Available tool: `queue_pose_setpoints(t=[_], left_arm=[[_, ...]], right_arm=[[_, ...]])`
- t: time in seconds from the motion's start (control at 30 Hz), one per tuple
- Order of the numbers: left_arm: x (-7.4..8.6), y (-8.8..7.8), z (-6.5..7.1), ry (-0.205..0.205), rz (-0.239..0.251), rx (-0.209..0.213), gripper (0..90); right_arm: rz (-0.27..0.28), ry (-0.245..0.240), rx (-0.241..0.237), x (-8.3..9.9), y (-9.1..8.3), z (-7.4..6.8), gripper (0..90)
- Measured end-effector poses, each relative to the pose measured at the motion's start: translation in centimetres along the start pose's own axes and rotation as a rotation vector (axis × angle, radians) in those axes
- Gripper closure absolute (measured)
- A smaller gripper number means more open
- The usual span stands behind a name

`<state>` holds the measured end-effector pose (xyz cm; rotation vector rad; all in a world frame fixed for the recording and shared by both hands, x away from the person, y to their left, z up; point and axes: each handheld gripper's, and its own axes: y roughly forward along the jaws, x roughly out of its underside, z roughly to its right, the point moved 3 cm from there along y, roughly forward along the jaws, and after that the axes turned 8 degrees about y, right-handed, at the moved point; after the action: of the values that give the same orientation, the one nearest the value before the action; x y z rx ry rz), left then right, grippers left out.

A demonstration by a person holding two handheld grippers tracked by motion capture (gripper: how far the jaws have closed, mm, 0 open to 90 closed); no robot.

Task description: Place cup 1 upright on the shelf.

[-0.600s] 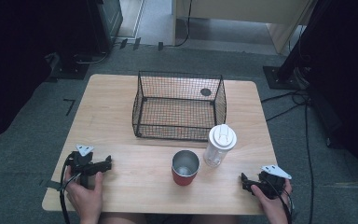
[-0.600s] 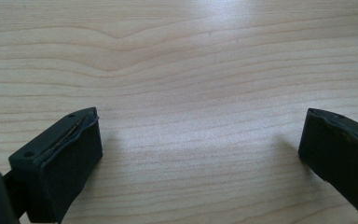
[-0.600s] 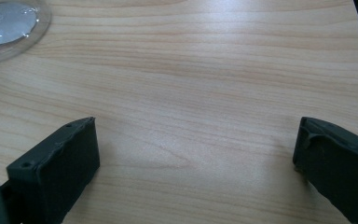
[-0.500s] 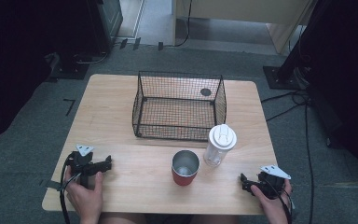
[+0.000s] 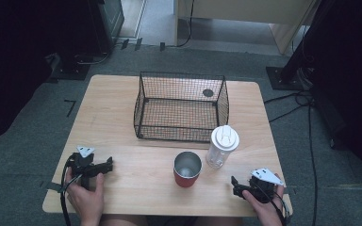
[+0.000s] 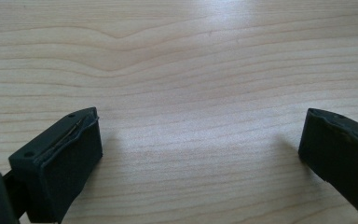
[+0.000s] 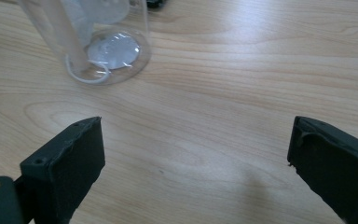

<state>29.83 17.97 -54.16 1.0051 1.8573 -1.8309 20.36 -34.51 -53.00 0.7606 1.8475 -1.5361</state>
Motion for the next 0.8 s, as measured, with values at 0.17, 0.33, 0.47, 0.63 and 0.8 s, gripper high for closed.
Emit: queue_pose_setpoints(t=[0.17,0.33,0.47,0.63,0.8], left_arm=[[0.0,0.0,0.0,0.0,0.0,0.0,0.0],[0.0,0.0,0.0,0.001,0.0,0.0,0.0],[0.0,0.0,0.0,0.001,0.0,0.0,0.0],[0.0,0.0,0.0,0.0,0.0,0.0,0.0],[0.0,0.0,0.0,0.001,0.0,0.0,0.0]], right_arm=[[0.013,0.006,-0.023,-0.3,-0.3,-0.7,4.2],[0.022,-0.013,-0.053,-0.6,-0.6,-2.1,5.5],[0.026,-0.046,-0.07,-1.2,-0.8,-3.5,6.0],[0.022,-0.083,-0.101,-1.4,-0.8,-5.5,6.0],[0.019,-0.098,-0.121,-1.5,-0.8,-6.8,6.0]])
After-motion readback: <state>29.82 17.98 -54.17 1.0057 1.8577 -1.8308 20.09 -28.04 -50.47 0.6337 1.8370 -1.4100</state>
